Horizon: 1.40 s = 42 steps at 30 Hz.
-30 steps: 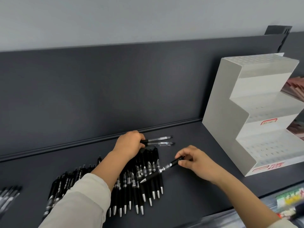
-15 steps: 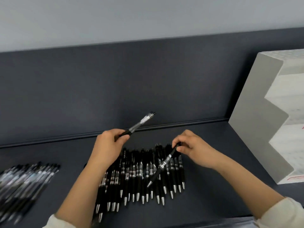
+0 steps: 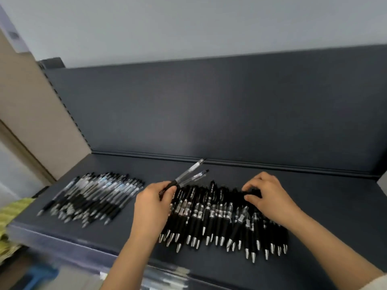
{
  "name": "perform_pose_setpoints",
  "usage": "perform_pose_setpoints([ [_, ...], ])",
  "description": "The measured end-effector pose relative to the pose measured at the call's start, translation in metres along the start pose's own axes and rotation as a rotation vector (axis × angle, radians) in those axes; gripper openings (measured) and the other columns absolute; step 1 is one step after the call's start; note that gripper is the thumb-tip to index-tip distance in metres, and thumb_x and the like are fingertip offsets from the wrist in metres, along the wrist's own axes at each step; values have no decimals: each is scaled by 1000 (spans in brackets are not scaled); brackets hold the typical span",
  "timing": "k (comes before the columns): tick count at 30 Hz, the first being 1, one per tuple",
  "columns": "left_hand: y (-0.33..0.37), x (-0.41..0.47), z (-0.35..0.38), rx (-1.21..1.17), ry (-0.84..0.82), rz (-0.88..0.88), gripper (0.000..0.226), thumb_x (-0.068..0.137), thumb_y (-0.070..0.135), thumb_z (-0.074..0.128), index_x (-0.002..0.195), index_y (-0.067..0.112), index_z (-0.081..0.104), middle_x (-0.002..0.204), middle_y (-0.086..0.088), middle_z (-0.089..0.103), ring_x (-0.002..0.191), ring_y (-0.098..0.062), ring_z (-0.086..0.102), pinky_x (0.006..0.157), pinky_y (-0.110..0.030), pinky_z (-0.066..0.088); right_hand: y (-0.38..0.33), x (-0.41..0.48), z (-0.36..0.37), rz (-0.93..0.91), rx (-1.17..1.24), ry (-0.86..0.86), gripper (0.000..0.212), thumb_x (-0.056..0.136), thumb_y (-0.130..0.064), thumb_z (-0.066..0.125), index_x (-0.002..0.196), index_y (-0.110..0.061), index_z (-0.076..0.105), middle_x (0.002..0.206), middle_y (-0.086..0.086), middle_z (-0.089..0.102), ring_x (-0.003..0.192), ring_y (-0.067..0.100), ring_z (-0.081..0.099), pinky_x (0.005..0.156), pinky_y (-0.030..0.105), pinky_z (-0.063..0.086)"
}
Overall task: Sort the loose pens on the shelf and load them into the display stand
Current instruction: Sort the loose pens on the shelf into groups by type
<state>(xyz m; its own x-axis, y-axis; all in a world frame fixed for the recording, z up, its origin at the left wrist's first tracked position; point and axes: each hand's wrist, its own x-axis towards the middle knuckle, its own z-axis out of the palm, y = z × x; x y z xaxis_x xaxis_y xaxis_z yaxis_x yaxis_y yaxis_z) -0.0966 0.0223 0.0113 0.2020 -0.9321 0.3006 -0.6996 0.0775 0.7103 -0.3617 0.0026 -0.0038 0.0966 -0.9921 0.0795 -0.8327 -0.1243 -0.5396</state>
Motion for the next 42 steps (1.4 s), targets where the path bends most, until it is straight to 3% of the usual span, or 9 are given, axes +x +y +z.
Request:
perform_pose_setpoints([
  [5,-37,-6,-24,78,227,-17,19,90,17,63,104,9,71,86,0,67,77,-13,61,72,-27,49,-2,-7,10,38,-92,136,22,86,-37,64,104,-26,66,101,-10,45,108,17,41,93,36,37],
  [11,-72,-4,-37,223,237,8,17,87,7,64,102,4,71,86,-12,65,71,-24,60,65,-27,44,-23,-11,19,38,-190,150,26,87,-34,63,111,-23,65,113,-3,52,113,21,42,93,37,36],
  [19,-117,4,-57,392,85,165,17,73,1,75,89,5,73,70,-9,58,52,-26,58,45,-26,42,-106,-21,58,-107,-106,196,26,89,-27,61,114,-22,62,106,-13,42,107,6,34,88,17,27],
  [22,-129,5,-66,472,-25,247,9,71,7,76,80,10,73,69,-4,54,51,-22,54,40,-21,30,-153,-23,86,-143,-44,169,26,91,-27,58,117,-22,60,110,-13,44,104,1,33,87,11,26],
  [27,-140,11,-69,502,-126,308,9,75,18,74,73,11,69,79,-6,57,72,-22,60,52,-26,46,-221,-11,138,-89,25,35,39,96,-30,51,132,-18,50,131,-3,50,124,13,42,103,22,33],
  [31,-140,11,-82,525,-230,302,31,93,37,51,110,13,61,117,-3,48,113,-19,45,78,-27,47,-245,8,172,126,26,-71,38,95,-39,48,119,-12,59,118,9,61,112,25,54,91,33,46],
  [37,-185,32,-132,334,40,381,35,80,40,70,104,15,71,92,3,60,86,-18,56,64,-29,50,-252,26,186,213,17,-12,40,95,-41,48,118,-10,60,111,8,65,107,24,56,88,35,48],
  [39,-205,50,-155,326,125,274,39,85,39,64,112,11,68,103,-3,63,95,-24,55,74,-36,49,-255,30,188,226,32,15,40,95,-41,49,118,-10,60,108,8,66,103,23,58,84,32,49],
  [42,-235,81,-177,356,25,-14,58,91,47,49,132,6,52,128,-14,56,118,-34,46,94,-43,40,-260,34,194,243,52,63,39,94,-40,51,117,-11,61,112,7,64,102,22,58,82,28,45],
])
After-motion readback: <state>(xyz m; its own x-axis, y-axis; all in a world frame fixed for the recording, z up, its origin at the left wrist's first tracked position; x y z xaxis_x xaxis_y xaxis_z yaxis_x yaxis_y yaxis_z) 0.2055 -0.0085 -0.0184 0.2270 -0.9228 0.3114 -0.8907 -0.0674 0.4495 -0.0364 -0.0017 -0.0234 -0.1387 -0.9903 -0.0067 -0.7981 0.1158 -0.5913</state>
